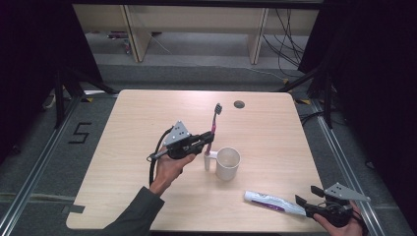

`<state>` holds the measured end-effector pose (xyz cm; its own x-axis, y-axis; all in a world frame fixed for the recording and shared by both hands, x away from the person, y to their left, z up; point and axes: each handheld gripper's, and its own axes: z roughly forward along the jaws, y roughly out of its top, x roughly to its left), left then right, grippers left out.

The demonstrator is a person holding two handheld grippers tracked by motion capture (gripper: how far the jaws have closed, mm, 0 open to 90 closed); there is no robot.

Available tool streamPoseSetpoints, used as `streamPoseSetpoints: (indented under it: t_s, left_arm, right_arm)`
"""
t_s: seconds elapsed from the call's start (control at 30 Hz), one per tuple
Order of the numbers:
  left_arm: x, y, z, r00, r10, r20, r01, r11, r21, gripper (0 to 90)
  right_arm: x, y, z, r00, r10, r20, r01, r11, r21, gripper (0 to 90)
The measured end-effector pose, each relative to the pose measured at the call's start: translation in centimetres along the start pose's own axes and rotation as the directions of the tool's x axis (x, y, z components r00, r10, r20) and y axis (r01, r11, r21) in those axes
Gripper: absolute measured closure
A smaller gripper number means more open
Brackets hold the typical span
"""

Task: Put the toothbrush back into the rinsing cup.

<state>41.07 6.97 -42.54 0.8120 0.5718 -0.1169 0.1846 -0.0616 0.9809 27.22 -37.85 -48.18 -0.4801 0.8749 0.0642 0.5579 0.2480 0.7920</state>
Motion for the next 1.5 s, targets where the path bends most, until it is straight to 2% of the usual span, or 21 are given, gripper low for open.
streamPoseSetpoints:
  t_s: [0.13, 0.2, 0.37, 0.63, 0.83, 0.87, 0.9, 1.0, 1.1, 1.17, 1.27, 1.3, 1.33, 1.4, 1.5]
  left_arm:
    - [0.1, -0.5, 0.2, 0.9998, 0.018, -0.009, -0.018, 0.9998, 0.011, 83.5]
    - [0.1, -0.8, 0.2, 0.9999, 0.008, -0.006, -0.008, 0.9999, 0.008, 83.4]
    - [0.2, -1.5, 0.3, 0.9999, 0.011, 0.003, -0.011, 0.9999, 0.008, 83.4]
    - [0.2, -2.3, 0.0, 0.9995, 0.032, -0.002, -0.032, 0.9989, 0.035, 83.3]
    - [0.3, -3.2, -0.2, 0.9997, 0.023, -0.005, -0.023, 0.9986, 0.048, 83.2]
    - [0.3, -3.3, -0.2, 0.9996, 0.027, 0.007, -0.027, 0.9987, 0.042, 83.2]
    - [0.3, -3.3, -0.4, 0.9996, 0.027, 0.001, -0.027, 0.9978, 0.061, 83.2]
    - [0.2, -3.4, -0.5, 0.9996, 0.029, -0.004, -0.028, 0.9974, 0.066, 83.2]
    - [0.2, -3.6, -0.5, 0.9993, 0.037, -0.005, -0.036, 0.9956, 0.086, 83.1]
    - [0.2, -3.8, -0.4, 0.9994, 0.033, -0.005, -0.033, 0.9949, 0.095, 83.0]
    - [0.2, -3.9, -0.3, 0.9996, 0.029, -0.006, -0.028, 0.9949, 0.097, 83.0]
    - [0.1, -3.9, -0.3, 0.9995, 0.029, -0.012, -0.028, 0.9939, 0.107, 83.0]
    - [0.2, -3.9, -0.3, 0.9995, 0.030, -0.012, -0.028, 0.9936, 0.109, 82.9]
    - [0.1, -3.9, -0.3, 0.9994, 0.033, -0.013, -0.032, 0.9930, 0.114, 82.9]
    - [0.1, -4.0, -0.2, 0.9996, 0.029, -0.003, -0.028, 0.9935, 0.110, 82.5]
  right_arm:
    - [0.1, 0.0, 0.0, 1.0000, 0.001, -0.001, -0.001, 1.000, -0.002, 27.8]
    - [0.1, 0.0, 0.0, 1.0000, 0.000, -0.001, 0.000, 1.000, 0.005, 27.9]
    - [0.1, 0.0, 0.0, 1.0000, 0.000, -0.002, 0.000, 1.000, 0.004, 27.8]
    - [0.1, 0.0, 0.0, 1.0000, 0.000, -0.003, 0.000, 1.000, 0.002, 27.8]
    - [0.2, 0.0, 0.0, 1.0000, -0.007, -0.003, 0.007, 1.000, 0.002, 27.8]
    - [0.2, 0.0, 0.0, 1.0000, -0.007, -0.003, 0.007, 1.000, 0.002, 27.8]
    - [0.2, 0.0, -0.1, 1.0000, -0.004, -0.009, 0.005, 1.000, 0.011, 27.8]
    - [0.2, 0.0, 0.0, 1.0000, -0.006, -0.001, 0.006, 1.000, 0.004, 27.8]
    - [0.2, -0.1, 0.0, 0.9998, 0.004, -0.019, -0.004, 1.000, 0.007, 27.9]
    - [0.2, 0.0, -0.1, 0.9999, -0.011, -0.002, 0.011, 1.000, 0.009, 27.8]
    - [0.2, -0.1, -0.1, 0.9999, -0.012, -0.003, 0.012, 1.000, 0.011, 27.8]
    - [0.3, -0.1, -0.1, 1.0000, -0.002, -0.004, 0.002, 1.000, 0.003, 27.8]
    - [0.5, -0.1, 0.0, 0.9992, 0.034, -0.021, -0.034, 0.999, -0.004, 27.8]
    - [0.5, -0.2, 0.0, 0.9989, 0.040, -0.025, -0.040, 0.999, 0.010, 27.8]
    - [0.6, -0.2, 0.0, 0.9987, 0.043, -0.028, -0.043, 0.999, -0.002, 27.8]
